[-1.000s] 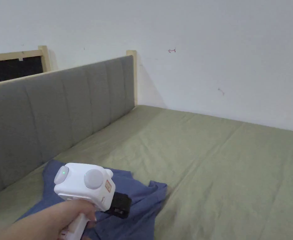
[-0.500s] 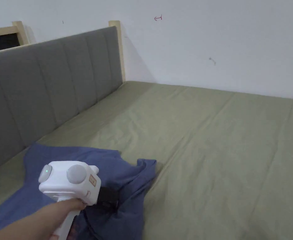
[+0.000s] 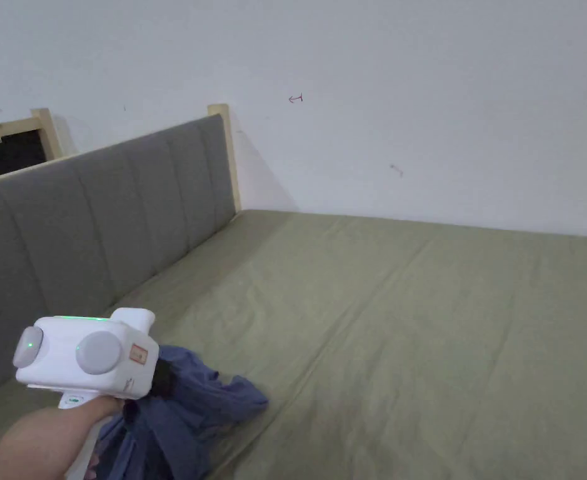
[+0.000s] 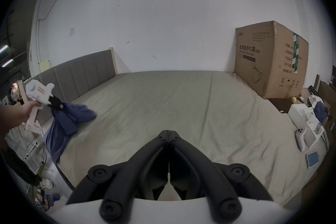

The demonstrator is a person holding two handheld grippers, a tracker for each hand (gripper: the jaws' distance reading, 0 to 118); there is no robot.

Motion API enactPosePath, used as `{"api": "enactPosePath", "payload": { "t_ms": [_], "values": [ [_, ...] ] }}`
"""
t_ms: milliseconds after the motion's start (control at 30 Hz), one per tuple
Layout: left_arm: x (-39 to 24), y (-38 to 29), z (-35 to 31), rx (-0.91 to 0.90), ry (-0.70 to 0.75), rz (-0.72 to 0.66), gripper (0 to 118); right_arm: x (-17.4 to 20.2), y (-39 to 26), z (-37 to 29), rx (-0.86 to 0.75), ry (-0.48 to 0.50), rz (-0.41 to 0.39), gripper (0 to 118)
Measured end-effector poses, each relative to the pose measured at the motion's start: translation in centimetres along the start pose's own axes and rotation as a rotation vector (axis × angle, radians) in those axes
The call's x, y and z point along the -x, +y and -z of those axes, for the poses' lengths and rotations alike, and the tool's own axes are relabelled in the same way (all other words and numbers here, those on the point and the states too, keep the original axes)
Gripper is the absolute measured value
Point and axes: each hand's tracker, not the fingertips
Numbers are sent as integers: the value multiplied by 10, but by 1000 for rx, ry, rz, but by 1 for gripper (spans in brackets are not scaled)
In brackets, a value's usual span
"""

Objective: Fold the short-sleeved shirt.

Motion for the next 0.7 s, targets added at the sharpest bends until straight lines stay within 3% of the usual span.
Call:
{"api": "enactPosePath", "payload": {
  "t_ms": [200,433,567,700],
  "values": [
    [-24,44,-121,-276,-92,53,2,-20,3,-27,-57,-31,47,1],
    [-131,88,-220,-441,-352,225,2,-37,9,-58,-117,-36,113,1],
    [-209,101,-246,-427,-631,212,2,-52,12,-77,-154,-63,110,1],
    [-292,97,-244,-385,-726,237,2,-73,10,-92,-176,-110,127,1]
  ]
}}
